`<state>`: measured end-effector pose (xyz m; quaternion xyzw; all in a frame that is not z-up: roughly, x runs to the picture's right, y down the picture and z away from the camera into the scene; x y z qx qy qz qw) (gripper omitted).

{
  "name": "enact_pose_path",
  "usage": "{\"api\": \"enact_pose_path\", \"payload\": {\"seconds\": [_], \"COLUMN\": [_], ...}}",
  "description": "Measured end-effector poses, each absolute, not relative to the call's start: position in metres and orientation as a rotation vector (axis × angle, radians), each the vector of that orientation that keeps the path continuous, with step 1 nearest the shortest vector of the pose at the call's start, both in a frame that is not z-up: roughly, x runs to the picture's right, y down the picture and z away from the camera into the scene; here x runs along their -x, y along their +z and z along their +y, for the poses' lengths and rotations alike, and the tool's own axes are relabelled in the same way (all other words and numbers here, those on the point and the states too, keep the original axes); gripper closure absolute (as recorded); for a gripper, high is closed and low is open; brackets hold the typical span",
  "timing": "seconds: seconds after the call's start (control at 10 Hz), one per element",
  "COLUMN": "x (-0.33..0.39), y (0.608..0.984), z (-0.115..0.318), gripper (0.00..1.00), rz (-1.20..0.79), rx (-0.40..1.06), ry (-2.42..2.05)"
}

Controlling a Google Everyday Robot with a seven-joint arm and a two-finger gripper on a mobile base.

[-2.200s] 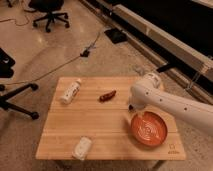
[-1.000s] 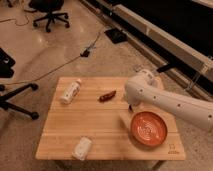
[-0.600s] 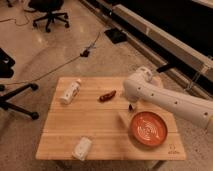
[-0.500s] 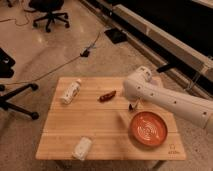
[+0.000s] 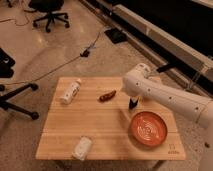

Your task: Knock the eraser over

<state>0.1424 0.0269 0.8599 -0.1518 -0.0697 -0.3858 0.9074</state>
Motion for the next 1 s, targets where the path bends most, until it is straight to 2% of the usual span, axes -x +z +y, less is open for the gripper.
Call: {"api": "enact_pose_path", "payload": {"seconds": [1.0], "x": [-0.085], "y": [0.857], "z": [0.025], "gripper": [0.37], "rz": [-0.289], "rx": [0.234], "ry": [-0.797]}}
